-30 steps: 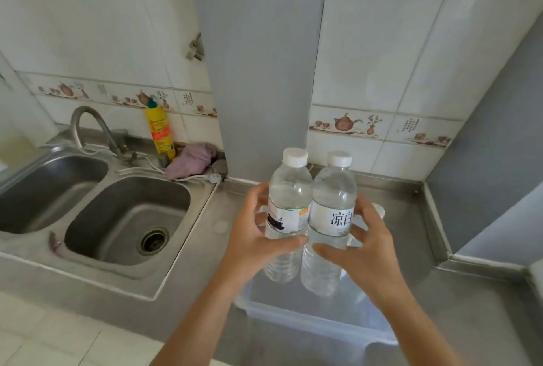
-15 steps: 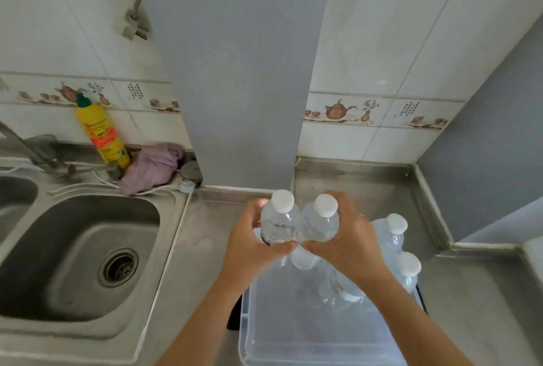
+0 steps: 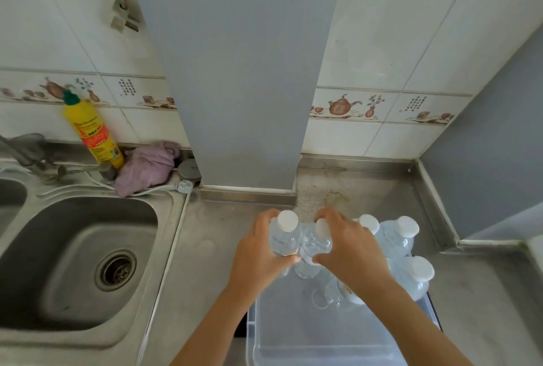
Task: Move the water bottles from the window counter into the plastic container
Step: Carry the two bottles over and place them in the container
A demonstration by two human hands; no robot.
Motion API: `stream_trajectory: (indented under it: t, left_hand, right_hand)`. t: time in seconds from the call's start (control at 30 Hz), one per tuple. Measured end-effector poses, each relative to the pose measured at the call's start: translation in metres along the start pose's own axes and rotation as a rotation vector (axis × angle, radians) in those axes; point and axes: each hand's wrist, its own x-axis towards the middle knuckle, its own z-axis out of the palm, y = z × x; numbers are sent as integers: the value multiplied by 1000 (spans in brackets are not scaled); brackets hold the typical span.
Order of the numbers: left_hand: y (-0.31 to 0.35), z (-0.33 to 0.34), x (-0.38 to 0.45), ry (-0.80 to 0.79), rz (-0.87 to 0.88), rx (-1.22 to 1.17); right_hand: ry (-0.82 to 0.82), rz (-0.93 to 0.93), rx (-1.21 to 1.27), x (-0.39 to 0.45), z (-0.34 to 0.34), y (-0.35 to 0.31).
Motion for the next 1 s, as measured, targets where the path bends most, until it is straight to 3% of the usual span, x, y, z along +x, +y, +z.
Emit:
stream_trajectory:
  t: [0.23, 0.4, 0.7, 1.0]
  left_hand:
    - [-2, 3, 3, -16, 31, 79]
    - [1, -2, 2, 4, 87, 51]
    - [24, -7, -4, 53, 292, 97]
    - [94, -5, -49, 241, 643, 174]
  right_hand:
    - [50, -49, -64, -2, 3, 1]
    - [155, -156, -158, -6, 9, 2]
    - [392, -205, -114, -27, -2, 1]
    - [555, -3, -121, -128, -42, 36]
